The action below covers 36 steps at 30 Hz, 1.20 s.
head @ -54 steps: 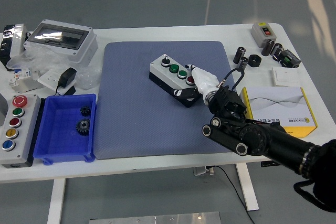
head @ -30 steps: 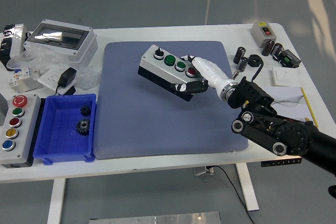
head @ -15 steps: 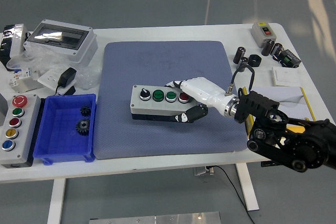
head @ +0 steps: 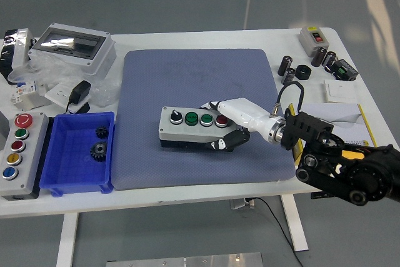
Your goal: Pick up the button,place it on the desk,press the button,press the button
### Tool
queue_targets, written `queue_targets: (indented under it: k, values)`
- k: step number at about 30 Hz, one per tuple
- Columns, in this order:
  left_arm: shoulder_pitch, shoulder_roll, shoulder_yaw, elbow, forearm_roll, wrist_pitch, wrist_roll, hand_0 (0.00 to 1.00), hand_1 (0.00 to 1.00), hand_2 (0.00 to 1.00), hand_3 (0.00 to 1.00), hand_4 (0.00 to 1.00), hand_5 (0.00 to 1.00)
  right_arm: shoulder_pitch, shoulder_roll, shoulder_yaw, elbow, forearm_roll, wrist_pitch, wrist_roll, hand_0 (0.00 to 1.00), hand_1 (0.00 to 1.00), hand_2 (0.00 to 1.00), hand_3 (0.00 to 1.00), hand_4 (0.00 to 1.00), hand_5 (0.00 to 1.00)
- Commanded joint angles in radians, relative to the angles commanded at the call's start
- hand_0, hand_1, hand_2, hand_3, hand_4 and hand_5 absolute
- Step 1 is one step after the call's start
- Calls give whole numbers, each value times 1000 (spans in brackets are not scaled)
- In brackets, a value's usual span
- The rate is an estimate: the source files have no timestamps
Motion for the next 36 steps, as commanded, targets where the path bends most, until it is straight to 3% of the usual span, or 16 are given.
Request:
queue_targets:
  k: [2,7,8,13,14,36]
  values:
    - [0,1,0,0,0,0,0,619,529,533,593,609,237,-1,-1,0,-1,12,2,-1,895,821,813,796,163,2]
    - [-1,0,1,0,-2,-1,1,619,529,533,593,609,237,-4,-1,1,-7,42,8,3,895,821,813,796,163,2]
    - [-1,0,2,0,-2,-1,1,619,528,532,592,609,238,-4,-1,1,-8,46,9,4,914,834,825,867,196,2]
    - [-3,-1,2,0,-3,-2,1,619,528,532,592,609,238,-1,-3,-1,-14,42,11,7,914,834,825,867,196,2]
    - [-4,-1,2,0,-3,-2,1,619,528,533,592,608,237,0,-4,-1,-14,41,11,7,940,861,853,925,258,2]
    - [0,0,5,0,-4,-4,3,619,527,532,590,605,235,-2,-25,36,-9,130,85,10,952,868,859,929,287,2]
